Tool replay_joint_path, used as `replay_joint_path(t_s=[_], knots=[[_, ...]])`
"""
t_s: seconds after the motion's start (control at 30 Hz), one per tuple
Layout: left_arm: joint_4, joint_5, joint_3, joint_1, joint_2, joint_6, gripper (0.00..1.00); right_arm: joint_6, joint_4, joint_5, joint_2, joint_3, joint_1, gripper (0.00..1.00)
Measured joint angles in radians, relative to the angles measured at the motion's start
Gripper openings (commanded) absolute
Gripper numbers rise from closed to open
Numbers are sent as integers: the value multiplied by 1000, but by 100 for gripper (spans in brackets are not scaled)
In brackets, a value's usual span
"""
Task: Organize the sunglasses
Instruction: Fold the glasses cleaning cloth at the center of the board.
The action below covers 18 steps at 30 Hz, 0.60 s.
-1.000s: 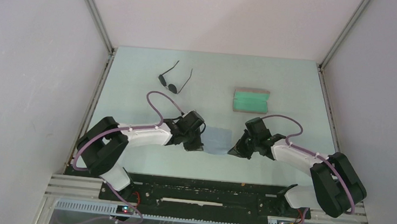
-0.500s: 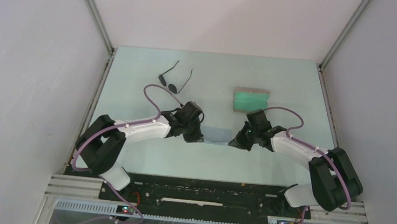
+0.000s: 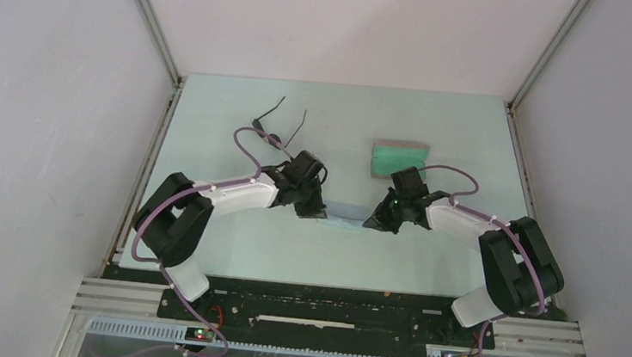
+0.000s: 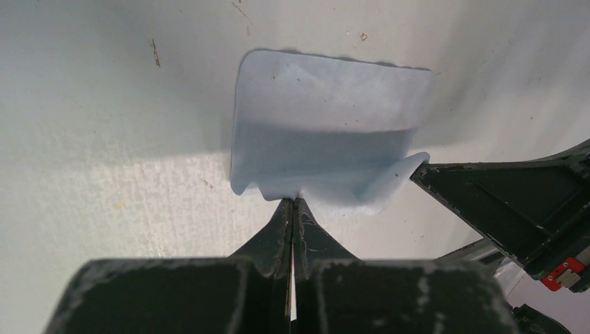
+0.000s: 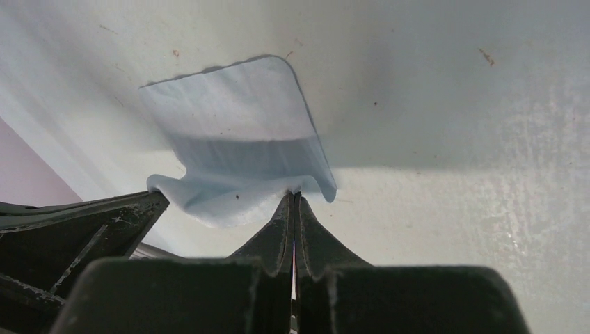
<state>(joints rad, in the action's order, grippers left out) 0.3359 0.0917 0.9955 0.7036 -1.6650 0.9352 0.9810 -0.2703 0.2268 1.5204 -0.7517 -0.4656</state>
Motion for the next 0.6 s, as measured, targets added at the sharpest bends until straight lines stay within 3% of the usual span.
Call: replay_joint_path(t_s=[0.6], knots=[[15, 29, 36, -34, -69, -22, 0, -16, 5, 24, 71, -50, 42, 0]])
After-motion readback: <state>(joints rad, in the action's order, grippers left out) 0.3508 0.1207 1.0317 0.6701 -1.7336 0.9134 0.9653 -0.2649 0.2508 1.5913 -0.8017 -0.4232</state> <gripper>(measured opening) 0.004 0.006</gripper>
